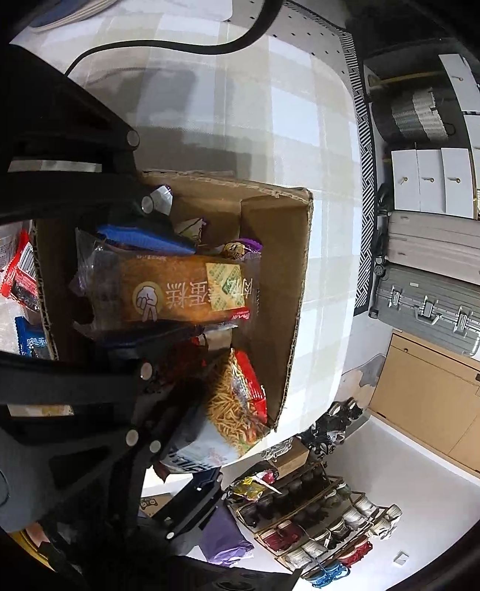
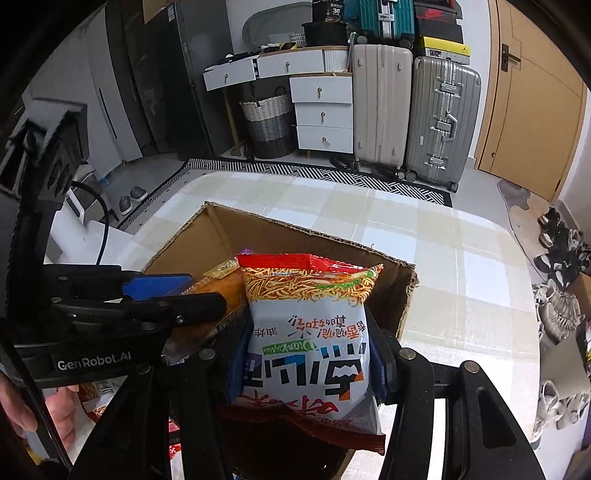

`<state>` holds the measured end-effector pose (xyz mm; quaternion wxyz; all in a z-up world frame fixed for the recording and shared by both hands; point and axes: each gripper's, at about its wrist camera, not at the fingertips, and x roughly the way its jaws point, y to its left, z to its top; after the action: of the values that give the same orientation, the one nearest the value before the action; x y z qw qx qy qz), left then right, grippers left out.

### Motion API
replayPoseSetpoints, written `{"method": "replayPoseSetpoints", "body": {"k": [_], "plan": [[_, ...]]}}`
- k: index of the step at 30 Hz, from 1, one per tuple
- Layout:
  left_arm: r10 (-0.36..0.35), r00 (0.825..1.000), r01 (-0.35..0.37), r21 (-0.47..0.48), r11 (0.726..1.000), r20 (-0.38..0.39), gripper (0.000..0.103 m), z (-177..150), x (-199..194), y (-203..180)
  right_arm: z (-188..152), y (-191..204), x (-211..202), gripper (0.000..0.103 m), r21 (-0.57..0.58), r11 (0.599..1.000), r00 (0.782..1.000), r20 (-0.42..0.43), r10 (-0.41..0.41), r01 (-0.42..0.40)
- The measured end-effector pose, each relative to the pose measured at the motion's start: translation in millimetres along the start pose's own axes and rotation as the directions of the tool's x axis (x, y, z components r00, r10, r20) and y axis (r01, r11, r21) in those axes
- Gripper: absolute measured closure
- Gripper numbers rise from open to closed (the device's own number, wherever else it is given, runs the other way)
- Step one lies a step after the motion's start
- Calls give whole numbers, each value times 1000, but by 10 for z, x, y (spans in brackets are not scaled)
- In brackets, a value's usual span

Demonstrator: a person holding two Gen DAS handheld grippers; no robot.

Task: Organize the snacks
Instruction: 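Open both tools to drop the cake loaf and noodle bag in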

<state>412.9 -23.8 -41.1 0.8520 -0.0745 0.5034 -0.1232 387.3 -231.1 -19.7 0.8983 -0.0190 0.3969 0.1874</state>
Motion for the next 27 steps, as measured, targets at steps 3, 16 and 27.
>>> {"method": "replayPoseSetpoints", "body": {"k": [3, 16, 27], "plan": [[8, 999, -7, -14, 1000, 40, 64, 22, -109, 6, 1, 23, -12, 50, -2, 1000, 1000, 7, -8, 8], [19, 998, -19, 5, 1000, 67, 25, -34, -368, -111, -29, 33, -149, 33, 19, 1000, 999, 45, -22, 21], [14, 996, -14, -8, 1000, 90, 25, -125, -555, -112, -36, 83, -375, 23, -3, 998, 994, 99, -54, 55]]}}
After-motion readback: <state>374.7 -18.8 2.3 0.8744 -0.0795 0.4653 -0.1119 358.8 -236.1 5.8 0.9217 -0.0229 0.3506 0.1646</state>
